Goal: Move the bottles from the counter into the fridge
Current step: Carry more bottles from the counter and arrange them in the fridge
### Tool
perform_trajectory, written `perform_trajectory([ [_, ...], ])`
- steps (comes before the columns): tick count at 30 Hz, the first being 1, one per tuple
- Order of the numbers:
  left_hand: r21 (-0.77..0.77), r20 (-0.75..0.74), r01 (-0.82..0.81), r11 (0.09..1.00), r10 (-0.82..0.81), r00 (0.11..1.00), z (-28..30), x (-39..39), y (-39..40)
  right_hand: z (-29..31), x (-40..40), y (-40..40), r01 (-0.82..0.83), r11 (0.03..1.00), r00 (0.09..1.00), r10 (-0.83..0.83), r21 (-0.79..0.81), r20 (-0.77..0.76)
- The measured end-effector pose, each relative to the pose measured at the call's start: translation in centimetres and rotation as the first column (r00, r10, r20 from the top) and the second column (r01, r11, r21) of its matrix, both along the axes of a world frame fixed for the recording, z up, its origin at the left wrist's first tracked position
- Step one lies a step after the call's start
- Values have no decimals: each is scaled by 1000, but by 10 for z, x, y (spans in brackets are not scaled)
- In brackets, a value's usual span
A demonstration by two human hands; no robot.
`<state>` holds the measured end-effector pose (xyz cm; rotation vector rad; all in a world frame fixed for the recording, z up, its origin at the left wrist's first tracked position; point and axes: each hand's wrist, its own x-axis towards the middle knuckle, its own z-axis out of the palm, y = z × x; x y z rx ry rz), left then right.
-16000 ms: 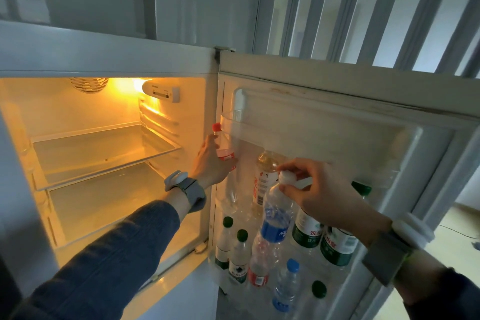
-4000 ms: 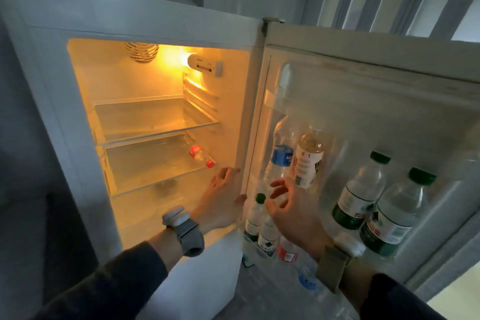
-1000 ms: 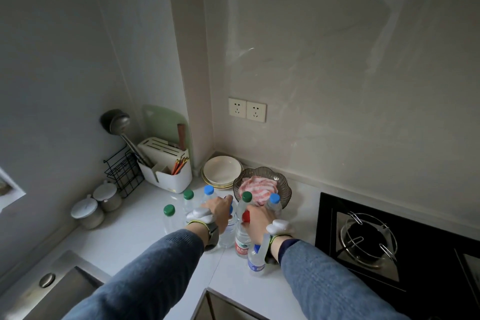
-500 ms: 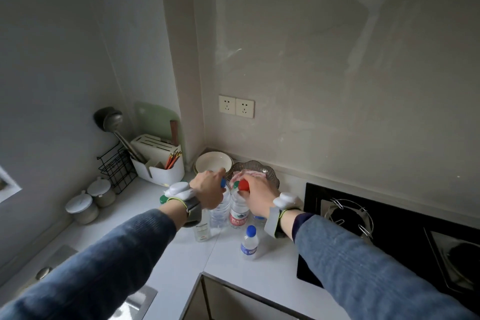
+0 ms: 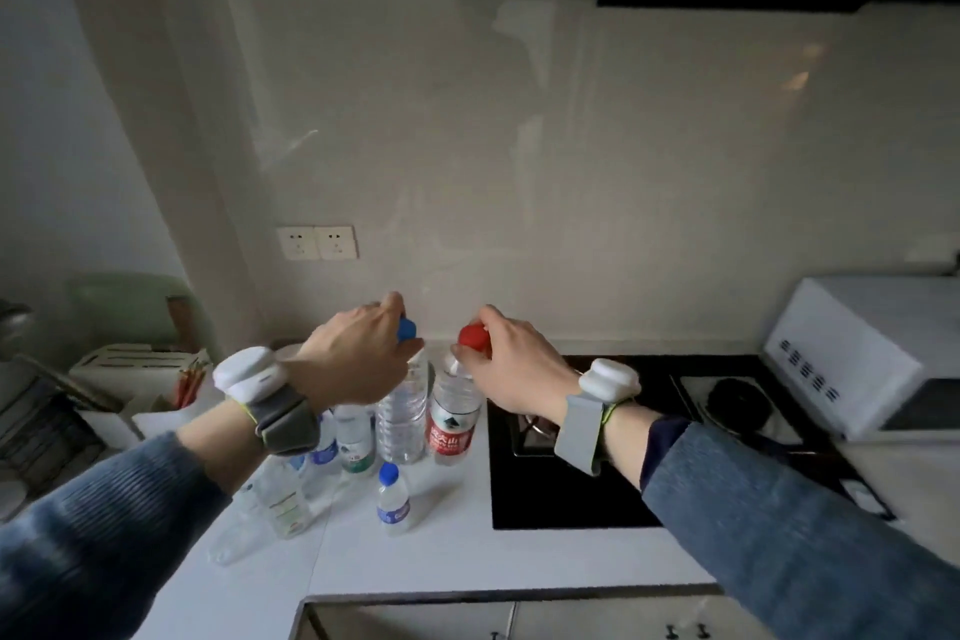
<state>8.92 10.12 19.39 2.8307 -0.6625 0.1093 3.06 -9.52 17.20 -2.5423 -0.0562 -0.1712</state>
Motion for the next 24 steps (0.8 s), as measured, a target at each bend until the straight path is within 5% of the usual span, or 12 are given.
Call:
perform_trajectory([
  [11,-50,-103,466,883,-469,877,-35,-63,-198,-27,-165,-179,455,889,887,-457,-40,-61],
  [24,-241,-80,768,593,-801,593,-24,-203,-472,-21,-359,-376,859,512,512,-856,25,-67],
])
